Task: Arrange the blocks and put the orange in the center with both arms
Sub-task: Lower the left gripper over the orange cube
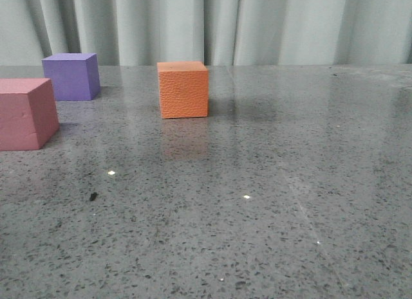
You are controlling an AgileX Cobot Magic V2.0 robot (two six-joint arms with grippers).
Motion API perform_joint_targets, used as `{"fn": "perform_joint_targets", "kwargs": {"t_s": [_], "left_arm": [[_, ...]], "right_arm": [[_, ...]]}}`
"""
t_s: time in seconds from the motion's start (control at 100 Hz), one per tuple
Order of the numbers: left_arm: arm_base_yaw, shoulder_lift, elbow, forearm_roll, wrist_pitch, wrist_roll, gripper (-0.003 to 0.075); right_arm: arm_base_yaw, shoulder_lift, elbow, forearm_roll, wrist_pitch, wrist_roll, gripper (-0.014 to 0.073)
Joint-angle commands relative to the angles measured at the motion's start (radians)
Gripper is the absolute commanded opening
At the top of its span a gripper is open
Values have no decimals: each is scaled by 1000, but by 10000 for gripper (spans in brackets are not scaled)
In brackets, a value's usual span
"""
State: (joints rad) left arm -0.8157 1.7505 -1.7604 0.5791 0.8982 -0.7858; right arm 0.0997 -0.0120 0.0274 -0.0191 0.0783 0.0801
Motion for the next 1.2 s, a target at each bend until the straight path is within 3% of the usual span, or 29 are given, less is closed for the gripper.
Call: {"fn": "perform_joint_targets", "kwargs": {"t_s": [0.0, 0.17, 0.3, 0.63, 1.19], "left_arm": [[-25, 52, -138, 54, 40, -29, 558], [-31, 160, -269, 70, 139, -50, 558], [-29, 173, -270, 133, 185, -195, 558], [-29, 210, -266, 196, 269, -322, 558], [-12, 257, -266, 173, 292, -348, 558]], "right_arm": [[-2, -17, -14, 1, -78, -8, -67], [-2, -17, -14, 1, -78, -8, -67], [-2, -17, -14, 1, -78, -8, -67], [-2, -17, -14, 1, -78, -8, -67], [-2, -17, -14, 1, -78, -8, -67]]}}
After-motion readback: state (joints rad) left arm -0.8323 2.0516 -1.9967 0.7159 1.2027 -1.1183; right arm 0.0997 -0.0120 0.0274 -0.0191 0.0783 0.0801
